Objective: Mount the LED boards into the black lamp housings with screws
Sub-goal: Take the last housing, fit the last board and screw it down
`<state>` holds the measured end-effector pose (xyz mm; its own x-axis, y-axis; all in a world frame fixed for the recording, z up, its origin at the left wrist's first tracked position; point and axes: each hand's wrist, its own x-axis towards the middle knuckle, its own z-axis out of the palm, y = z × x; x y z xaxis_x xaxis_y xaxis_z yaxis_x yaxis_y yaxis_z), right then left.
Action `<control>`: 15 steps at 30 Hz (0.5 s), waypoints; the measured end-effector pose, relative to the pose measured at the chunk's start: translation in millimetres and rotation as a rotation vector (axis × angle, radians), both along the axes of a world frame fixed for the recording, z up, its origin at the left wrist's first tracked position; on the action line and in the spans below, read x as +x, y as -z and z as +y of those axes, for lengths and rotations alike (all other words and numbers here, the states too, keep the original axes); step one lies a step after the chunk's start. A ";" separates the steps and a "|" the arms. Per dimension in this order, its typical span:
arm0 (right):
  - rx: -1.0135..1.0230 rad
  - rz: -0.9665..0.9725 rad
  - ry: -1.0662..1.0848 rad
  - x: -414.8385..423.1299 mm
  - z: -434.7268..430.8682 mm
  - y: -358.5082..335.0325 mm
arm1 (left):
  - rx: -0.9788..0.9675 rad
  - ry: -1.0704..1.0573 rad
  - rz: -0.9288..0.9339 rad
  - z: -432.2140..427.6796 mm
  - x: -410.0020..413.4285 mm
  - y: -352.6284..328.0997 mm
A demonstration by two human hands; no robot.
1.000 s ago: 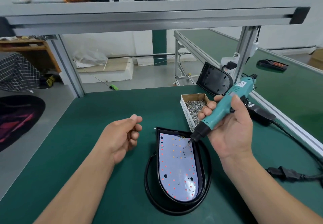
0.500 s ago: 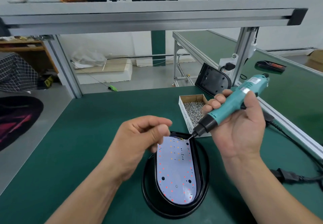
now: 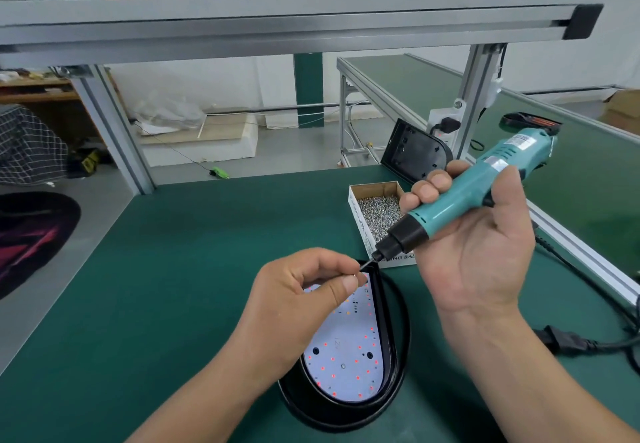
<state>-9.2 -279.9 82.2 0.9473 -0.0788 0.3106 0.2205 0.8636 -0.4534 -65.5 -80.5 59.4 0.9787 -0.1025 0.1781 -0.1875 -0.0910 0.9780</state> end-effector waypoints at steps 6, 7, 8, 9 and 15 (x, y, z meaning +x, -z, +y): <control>-0.048 -0.011 0.025 -3.0 5.5 -0.1 | 0.011 -0.012 -0.029 0.1 -0.1 1.1; -0.049 -0.008 0.028 -3.1 5.5 0.0 | 0.005 -0.013 -0.029 -0.1 -0.4 0.6; -0.046 -0.006 0.032 -3.2 5.2 0.1 | -0.001 -0.009 -0.030 0.0 -0.6 0.6; -0.042 -0.003 0.036 -3.4 4.6 0.1 | -0.009 -0.007 -0.030 -0.2 -0.3 0.9; -0.037 0.003 0.061 -3.3 4.0 -0.2 | -0.099 -0.024 0.010 -2.2 -0.1 1.9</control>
<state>-12.5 -275.9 82.4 0.9420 -0.1249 0.3115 0.2708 0.8314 -0.4853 -65.6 -82.6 57.5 0.9824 -0.0610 0.1765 -0.1767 0.0015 0.9843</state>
